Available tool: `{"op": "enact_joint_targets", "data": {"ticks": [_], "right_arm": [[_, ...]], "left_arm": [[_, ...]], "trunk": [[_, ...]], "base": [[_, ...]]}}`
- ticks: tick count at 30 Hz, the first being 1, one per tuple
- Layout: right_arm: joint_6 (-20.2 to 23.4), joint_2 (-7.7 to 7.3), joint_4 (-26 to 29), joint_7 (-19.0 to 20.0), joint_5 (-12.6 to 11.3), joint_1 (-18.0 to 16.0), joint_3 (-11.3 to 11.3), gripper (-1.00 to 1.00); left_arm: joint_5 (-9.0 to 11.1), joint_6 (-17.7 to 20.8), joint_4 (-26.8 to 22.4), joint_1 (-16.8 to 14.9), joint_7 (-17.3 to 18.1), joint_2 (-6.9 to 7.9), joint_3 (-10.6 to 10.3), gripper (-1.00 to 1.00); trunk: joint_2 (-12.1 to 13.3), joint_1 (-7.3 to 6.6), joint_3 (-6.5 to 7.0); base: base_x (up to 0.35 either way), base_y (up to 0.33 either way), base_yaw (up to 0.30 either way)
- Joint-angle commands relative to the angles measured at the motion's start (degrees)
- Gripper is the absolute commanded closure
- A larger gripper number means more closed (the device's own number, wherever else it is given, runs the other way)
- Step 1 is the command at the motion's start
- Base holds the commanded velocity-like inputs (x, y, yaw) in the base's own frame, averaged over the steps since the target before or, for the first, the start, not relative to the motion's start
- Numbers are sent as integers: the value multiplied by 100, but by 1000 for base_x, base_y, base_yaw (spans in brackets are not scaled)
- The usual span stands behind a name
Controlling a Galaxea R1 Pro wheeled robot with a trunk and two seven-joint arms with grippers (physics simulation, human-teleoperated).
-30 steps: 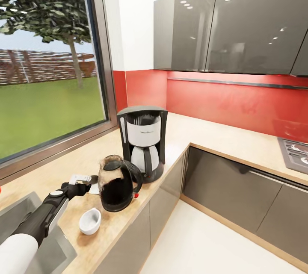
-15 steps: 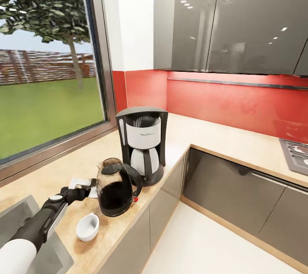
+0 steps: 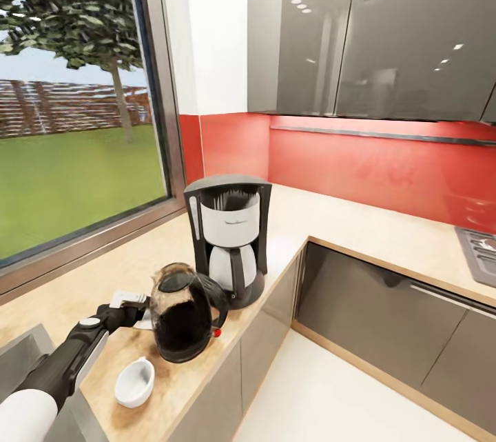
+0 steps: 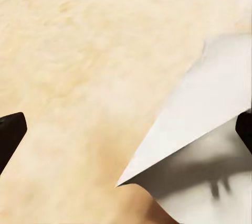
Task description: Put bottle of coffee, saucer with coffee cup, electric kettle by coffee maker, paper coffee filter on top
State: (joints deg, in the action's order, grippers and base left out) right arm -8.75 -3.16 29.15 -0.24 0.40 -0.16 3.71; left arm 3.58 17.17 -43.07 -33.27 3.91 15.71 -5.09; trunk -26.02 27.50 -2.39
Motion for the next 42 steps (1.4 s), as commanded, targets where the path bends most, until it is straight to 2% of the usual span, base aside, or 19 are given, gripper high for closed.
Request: {"op": "enact_joint_targets", "data": {"ticks": [1, 11, 12, 16, 20, 22, 42], "right_arm": [[-12, 2, 3, -2, 4, -2, 7, -100], [-12, 0, 3, -2, 4, -2, 7, -100], [-12, 1, 3, -2, 4, -2, 7, -100], [-12, 0, 3, -2, 4, -2, 7, -100], [-12, 0, 3, -2, 4, -1, 7, -100], [-12, 0, 3, -2, 4, -2, 7, -100], [-12, 0, 3, -2, 4, -2, 7, -100]], "left_arm": [[37, 32, -9, -4, -3, 5, -18, -100], [38, 32, -9, -4, -21, 3, -18, -100], [36, 34, -9, -4, -26, 4, -18, 100], [11, 39, -12, -4, -30, 7, -12, 100], [-243, 31, -17, -4, -37, 5, -2, 100], [-308, 25, -17, -4, -39, 3, -1, 100], [-332, 32, -17, -2, -25, 2, 6, 100]], "trunk": [[-11, 4, -12], [-11, 4, -12], [-11, 4, -12], [-11, 4, -12], [-11, 4, -12], [-11, 4, -12], [-11, 4, -12]], "base": [[100, 0, 0], [77, 0, 0], [2, 0, 0], [0, 0, 0], [0, 0, 0], [0, 0, 0], [0, 0, 0]]}}
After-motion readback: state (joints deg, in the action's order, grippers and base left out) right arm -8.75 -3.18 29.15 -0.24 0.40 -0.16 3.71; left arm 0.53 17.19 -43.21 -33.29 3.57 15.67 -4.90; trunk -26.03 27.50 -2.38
